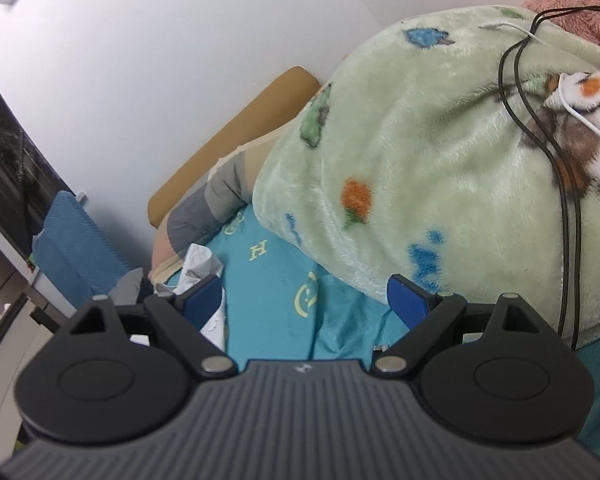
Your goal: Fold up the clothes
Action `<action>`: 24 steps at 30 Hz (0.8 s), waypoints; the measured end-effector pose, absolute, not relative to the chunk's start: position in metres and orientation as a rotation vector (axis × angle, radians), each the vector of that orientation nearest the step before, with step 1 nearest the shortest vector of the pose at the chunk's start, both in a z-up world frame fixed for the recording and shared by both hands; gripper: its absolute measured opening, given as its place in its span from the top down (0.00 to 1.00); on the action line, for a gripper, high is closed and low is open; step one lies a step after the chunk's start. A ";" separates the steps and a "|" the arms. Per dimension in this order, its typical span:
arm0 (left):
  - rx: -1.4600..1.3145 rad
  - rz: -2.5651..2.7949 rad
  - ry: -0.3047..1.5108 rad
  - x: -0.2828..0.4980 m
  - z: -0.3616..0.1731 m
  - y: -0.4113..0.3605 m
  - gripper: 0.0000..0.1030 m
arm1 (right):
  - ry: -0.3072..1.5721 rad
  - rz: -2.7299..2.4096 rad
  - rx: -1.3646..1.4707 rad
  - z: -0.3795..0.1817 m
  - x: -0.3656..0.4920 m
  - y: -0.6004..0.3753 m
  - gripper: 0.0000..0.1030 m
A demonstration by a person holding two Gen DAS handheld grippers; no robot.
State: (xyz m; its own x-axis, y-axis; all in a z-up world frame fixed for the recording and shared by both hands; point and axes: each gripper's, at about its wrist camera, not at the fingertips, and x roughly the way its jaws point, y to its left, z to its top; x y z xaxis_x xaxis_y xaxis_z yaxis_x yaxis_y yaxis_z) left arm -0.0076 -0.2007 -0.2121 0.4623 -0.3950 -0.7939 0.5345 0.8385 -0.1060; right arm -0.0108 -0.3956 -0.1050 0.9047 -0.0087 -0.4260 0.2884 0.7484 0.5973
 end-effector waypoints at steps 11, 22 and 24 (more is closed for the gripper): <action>-0.051 -0.551 0.887 -0.019 -0.137 -0.121 0.98 | 0.401 -0.204 0.690 -0.106 -0.008 -0.391 0.12; -0.169 -0.175 1.094 -0.038 -0.080 0.051 0.98 | 0.427 -0.190 0.580 -0.095 -0.011 -0.363 0.12; -0.182 -0.095 1.173 -0.036 -0.094 0.067 0.98 | 0.438 -0.174 0.540 -0.094 -0.008 -0.352 0.12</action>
